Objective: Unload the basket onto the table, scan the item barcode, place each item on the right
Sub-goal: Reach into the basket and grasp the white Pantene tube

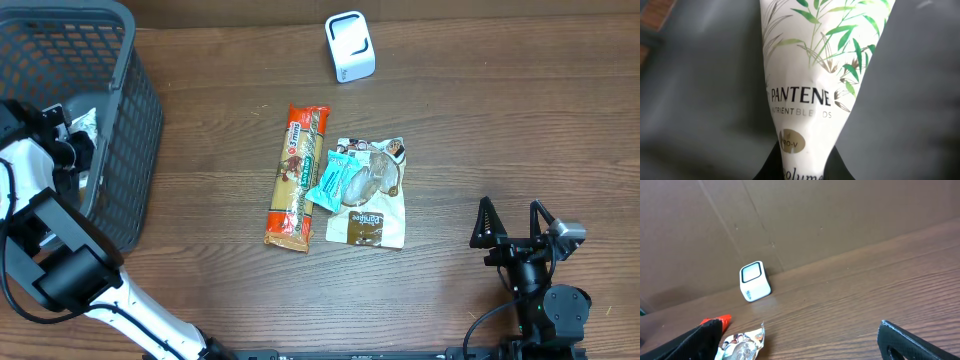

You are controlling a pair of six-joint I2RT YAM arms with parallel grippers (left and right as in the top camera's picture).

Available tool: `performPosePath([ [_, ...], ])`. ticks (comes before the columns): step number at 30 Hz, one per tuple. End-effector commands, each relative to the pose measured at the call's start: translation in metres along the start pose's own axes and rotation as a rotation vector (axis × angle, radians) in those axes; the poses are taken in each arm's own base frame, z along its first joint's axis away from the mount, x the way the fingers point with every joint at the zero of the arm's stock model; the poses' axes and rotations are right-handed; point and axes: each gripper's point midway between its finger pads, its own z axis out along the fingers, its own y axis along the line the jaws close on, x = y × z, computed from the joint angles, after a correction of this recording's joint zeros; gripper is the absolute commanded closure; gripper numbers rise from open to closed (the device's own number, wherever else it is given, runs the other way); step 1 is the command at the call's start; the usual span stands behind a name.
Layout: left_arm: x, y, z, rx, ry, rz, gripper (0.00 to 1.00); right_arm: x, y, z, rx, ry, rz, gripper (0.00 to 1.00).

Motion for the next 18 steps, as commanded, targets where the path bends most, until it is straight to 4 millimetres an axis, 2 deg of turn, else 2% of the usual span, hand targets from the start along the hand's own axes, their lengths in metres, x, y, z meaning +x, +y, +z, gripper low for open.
performPosePath([
  [1, -0.07, -0.037, -0.086, 0.102, -0.226, -0.013, 0.96, 0.001, -0.004, 0.0, 0.013, -0.006, -0.001, 0.0],
  [5, -0.097, -0.063, -0.17, 0.145, -0.36, 0.035, 0.96, 0.001, -0.004, 0.0, 0.013, -0.006, -0.001, 0.0],
  [7, -0.104, -0.074, -0.212, 0.149, -0.43, 0.059, 0.96, 0.001, -0.004, 0.0, 0.013, -0.006, -0.001, 0.0],
  [8, -0.106, -0.081, -0.238, 0.149, -0.473, 0.068, 0.96, 0.001, -0.004, 0.0, 0.013, -0.006, -0.001, 0.0],
  [9, -0.106, -0.085, -0.255, 0.149, -0.499, 0.077, 0.96, 0.001, -0.004, 0.0, 0.013, -0.006, -0.001, 0.0],
  [13, -0.096, -0.11, -0.33, 0.157, -0.622, 0.131, 0.96, 0.001, -0.004, 0.0, 0.013, -0.006, -0.001, 0.0],
  [16, -0.076, -0.138, -0.37, 0.202, -0.668, 0.179, 0.96, 0.001, -0.004, 0.0, 0.013, -0.006, -0.001, 0.0],
  [18, -0.061, -0.163, -0.384, 0.27, -0.664, 0.219, 0.96, 0.001, -0.004, 0.0, 0.013, -0.006, -0.001, 0.0],
])
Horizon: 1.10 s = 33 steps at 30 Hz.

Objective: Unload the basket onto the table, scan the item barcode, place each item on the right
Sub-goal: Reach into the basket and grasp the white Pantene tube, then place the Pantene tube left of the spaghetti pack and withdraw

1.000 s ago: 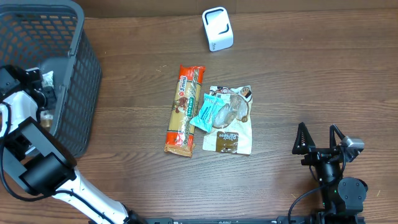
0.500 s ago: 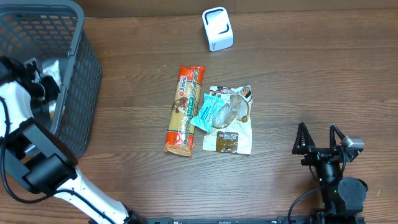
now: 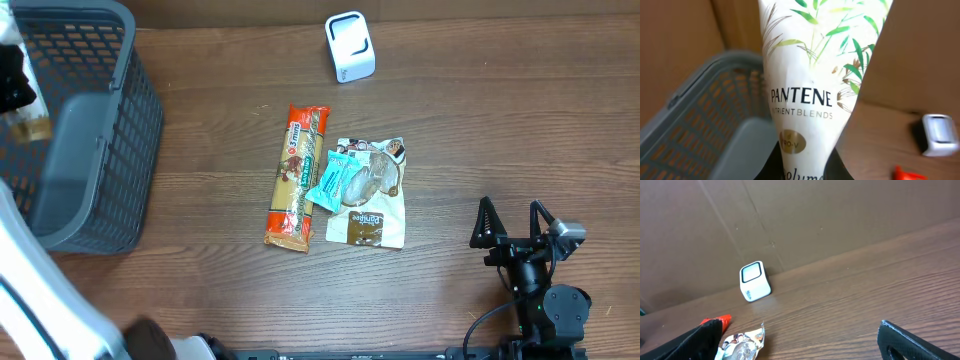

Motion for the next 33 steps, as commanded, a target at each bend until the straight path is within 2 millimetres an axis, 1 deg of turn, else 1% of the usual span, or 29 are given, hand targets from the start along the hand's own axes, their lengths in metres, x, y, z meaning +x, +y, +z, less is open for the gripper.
performPosePath([
  [1, -0.003, -0.06, -0.026, 0.181, -0.017, 0.032, 0.96, 0.001, -0.004, 0.0, 0.013, -0.006, -0.001, 0.0],
  [3, 0.008, -0.087, -0.03, 0.244, 0.028, 0.042, 0.96, 0.001, -0.004, 0.0, 0.013, -0.006, -0.001, 0.0],
  [4, 0.017, -0.103, -0.03, 0.282, 0.066, 0.048, 0.96, 0.001, -0.004, 0.0, 0.013, -0.006, -0.001, 0.0],
  [7, 0.046, -0.14, -0.023, 0.361, 0.186, 0.066, 0.96, 0.001, -0.004, 0.0, 0.013, -0.006, -0.001, 0.0],
  [9, 0.067, -0.157, -0.012, 0.364, 0.278, 0.057, 0.96, 0.001, -0.004, 0.0, 0.012, -0.005, -0.001, 0.0],
  [13, 0.114, -0.177, 0.015, 0.287, 0.451, 0.036, 0.96, 0.001, -0.004, 0.0, 0.013, -0.006, -0.001, 0.0],
  [15, 0.142, -0.187, 0.029, 0.254, 0.529, 0.032, 0.96, 0.001, -0.004, 0.0, 0.013, -0.006, -0.001, 0.0],
  [18, 0.184, -0.197, 0.049, 0.205, 0.623, 0.032, 0.95, 0.001, -0.004, 0.0, 0.013, -0.006, -0.001, 0.0],
  [21, 0.225, -0.203, 0.066, 0.185, 0.68, 0.061, 0.96, 0.001, -0.004, 0.0, 0.013, -0.006, -0.001, 0.0],
  [25, 0.272, -0.199, 0.086, 0.138, 0.717, 0.092, 0.96, 0.001, -0.004, 0.0, 0.013, -0.006, -0.001, 0.0],
  [29, 0.312, -0.183, 0.102, 0.057, 0.732, 0.048, 0.96, 0.001, -0.004, 0.0, 0.013, -0.006, -0.001, 0.0],
  [31, 0.33, -0.182, 0.111, 0.066, 0.72, 0.041, 0.96, 0.001, -0.004, 0.0, 0.013, -0.006, -0.001, 0.0],
  [33, 0.349, -0.187, 0.118, 0.101, 0.711, 0.036, 0.96, 0.001, -0.004, 0.0, 0.013, -0.006, -0.001, 0.0],
])
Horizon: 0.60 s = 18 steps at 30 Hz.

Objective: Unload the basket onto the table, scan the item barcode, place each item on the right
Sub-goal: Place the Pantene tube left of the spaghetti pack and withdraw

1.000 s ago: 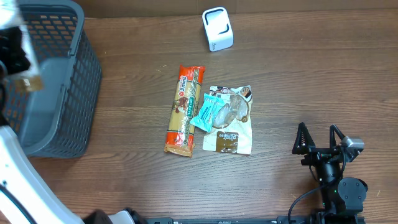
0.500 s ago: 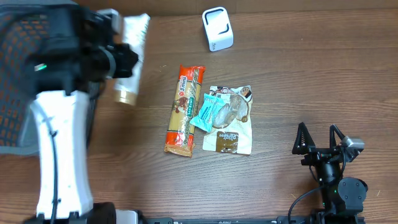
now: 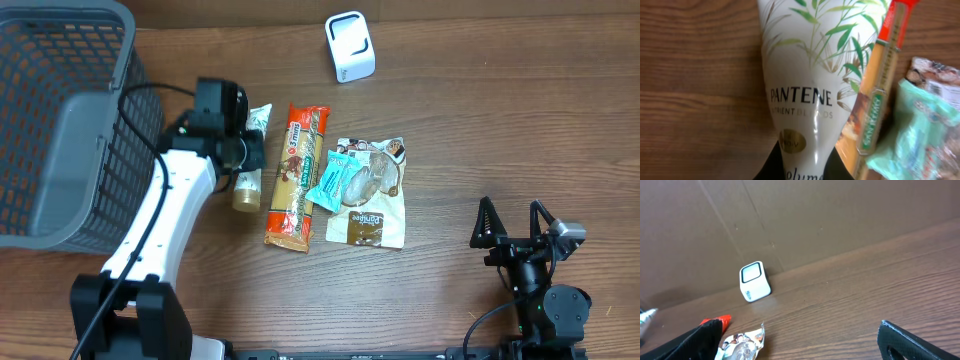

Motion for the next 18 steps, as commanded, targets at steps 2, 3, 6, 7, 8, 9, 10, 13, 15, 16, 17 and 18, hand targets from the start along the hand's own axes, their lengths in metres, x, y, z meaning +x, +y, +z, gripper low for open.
performPosePath([
  [2, 0.023, -0.004, 0.027, 0.03, -0.013, -0.015, 0.96, 0.001, -0.004, 0.0, 0.012, -0.005, -0.001, 0.0],
  [3, 0.028, -0.007, 0.034, 0.044, -0.021, -0.006, 0.96, 0.001, -0.004, 0.0, 0.013, -0.006, -0.001, 0.0],
  [6, 0.044, -0.014, 0.049, 0.063, -0.035, 0.02, 0.96, 0.001, -0.004, 0.0, 0.012, -0.005, -0.001, 0.0],
  [7, 0.048, -0.015, 0.052, 0.066, -0.034, 0.027, 0.96, 0.001, -0.004, 0.0, 0.013, -0.006, -0.001, 0.0],
  [8, 0.052, -0.017, 0.055, 0.07, -0.034, 0.033, 0.96, 0.001, -0.004, 0.0, 0.012, -0.005, -0.001, 0.0],
  [9, 0.056, -0.018, 0.057, 0.072, -0.03, 0.036, 0.95, 0.001, -0.004, 0.0, 0.012, -0.005, -0.001, 0.0],
  [10, 0.06, -0.019, 0.058, 0.075, -0.025, 0.043, 0.92, 0.001, -0.004, 0.0, 0.013, -0.006, -0.001, 0.0],
  [13, 0.067, -0.027, 0.059, 0.087, -0.012, 0.058, 0.76, 0.001, -0.004, 0.0, 0.012, -0.005, -0.001, 0.0],
  [15, 0.069, -0.035, 0.059, 0.099, -0.009, 0.076, 0.54, 0.001, -0.004, 0.0, 0.012, -0.005, -0.001, 0.0],
  [16, 0.07, -0.038, 0.059, 0.103, -0.009, 0.084, 0.46, 0.001, -0.004, 0.0, 0.012, -0.005, -0.001, 0.0],
  [17, 0.072, -0.041, 0.059, 0.107, -0.008, 0.092, 0.36, 0.001, -0.004, 0.0, 0.012, -0.005, -0.001, 0.0],
  [18, 0.073, -0.045, 0.058, 0.114, -0.009, 0.103, 0.25, 0.001, -0.004, 0.0, 0.012, -0.005, -0.001, 0.0],
])
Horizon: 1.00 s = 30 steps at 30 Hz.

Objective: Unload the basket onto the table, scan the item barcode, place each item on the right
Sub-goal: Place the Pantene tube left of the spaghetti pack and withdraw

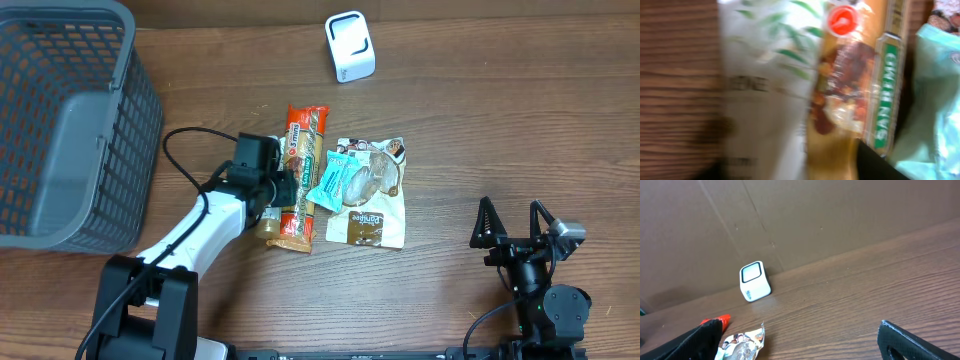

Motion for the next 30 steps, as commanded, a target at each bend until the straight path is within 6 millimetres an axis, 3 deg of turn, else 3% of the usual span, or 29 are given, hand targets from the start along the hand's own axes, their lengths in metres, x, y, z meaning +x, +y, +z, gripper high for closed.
performPosePath([
  [1, 0.004, -0.017, -0.002, 0.041, 0.0, 0.03, 0.2, 0.001, -0.004, 0.0, 0.013, -0.006, -0.001, 0.0],
  [5, -0.009, -0.025, -0.009, 0.051, -0.016, 0.038, 0.0, 0.001, -0.004, 0.0, 0.013, -0.006, -0.001, 0.0],
  [11, -0.058, -0.037, -0.056, 0.041, -0.04, 0.039, 0.0, 0.001, -0.004, 0.0, 0.013, -0.006, -0.001, 0.0],
  [18, -0.114, -0.043, -0.135, 0.03, -0.093, 0.081, 0.0, 0.001, -0.004, 0.0, 0.013, -0.006, -0.001, 0.0],
  [24, -0.137, -0.025, -0.184, 0.001, -0.125, 0.029, 0.0, 0.0, -0.009, 0.0, 0.041, -0.014, -0.007, 0.0],
  [30, -0.139, 0.001, -0.191, -0.035, -0.12, -0.03, 0.0, -0.001, -0.002, 0.0, 0.006, -0.016, 0.007, 0.0],
])
